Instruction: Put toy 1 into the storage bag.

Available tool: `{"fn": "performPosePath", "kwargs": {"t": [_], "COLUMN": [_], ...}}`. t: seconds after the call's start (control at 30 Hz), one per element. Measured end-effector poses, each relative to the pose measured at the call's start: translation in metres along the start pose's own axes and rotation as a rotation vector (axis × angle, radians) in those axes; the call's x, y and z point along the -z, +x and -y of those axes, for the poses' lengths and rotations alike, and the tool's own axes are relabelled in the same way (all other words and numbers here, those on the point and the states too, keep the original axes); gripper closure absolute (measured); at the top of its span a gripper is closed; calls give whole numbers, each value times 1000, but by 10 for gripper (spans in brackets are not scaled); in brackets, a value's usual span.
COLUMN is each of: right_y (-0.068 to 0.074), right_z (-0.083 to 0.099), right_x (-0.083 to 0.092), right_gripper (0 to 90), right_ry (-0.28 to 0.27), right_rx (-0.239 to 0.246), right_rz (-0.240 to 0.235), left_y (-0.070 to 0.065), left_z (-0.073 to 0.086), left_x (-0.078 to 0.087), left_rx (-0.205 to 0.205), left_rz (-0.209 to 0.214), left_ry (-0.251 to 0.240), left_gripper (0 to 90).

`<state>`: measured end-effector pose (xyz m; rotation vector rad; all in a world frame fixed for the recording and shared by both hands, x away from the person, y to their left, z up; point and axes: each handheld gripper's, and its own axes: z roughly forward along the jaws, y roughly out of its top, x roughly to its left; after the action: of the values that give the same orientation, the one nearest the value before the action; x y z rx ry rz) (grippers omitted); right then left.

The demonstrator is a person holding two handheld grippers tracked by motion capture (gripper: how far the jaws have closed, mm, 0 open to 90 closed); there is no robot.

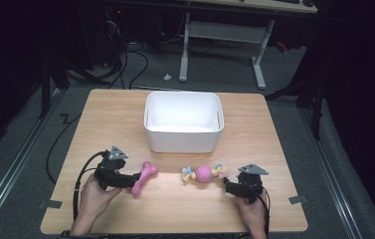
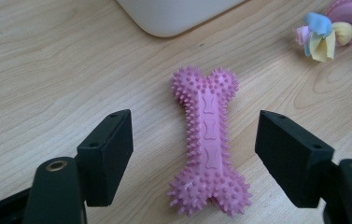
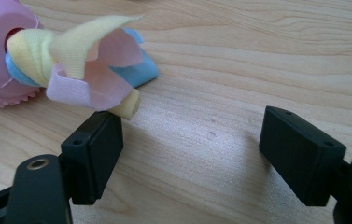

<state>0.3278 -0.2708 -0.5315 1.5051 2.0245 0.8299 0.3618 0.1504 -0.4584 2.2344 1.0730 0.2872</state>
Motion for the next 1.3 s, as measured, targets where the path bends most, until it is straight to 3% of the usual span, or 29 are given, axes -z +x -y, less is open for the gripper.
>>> {"fn": "performPosePath", "kwargs": {"t": [0.67, 1.13, 1.3], "right_y": [0, 0, 0], "right_z": [0, 0, 0], "right_x": [0, 0, 0], "right_gripper": [218, 218, 218], "right_ry": [1, 1, 1], "right_rx": [2, 2, 2], "right_rz": [-4, -6, -6], "left_y": [-8, -11, -11], "left_z": [-15, -17, -16], "left_x": [-38, -59, -63], "left_rx": [-41, -60, -58], "left_rz": [-14, -37, -33], "left_ry": [145, 219, 223], "left_gripper": [295, 336, 354]}}
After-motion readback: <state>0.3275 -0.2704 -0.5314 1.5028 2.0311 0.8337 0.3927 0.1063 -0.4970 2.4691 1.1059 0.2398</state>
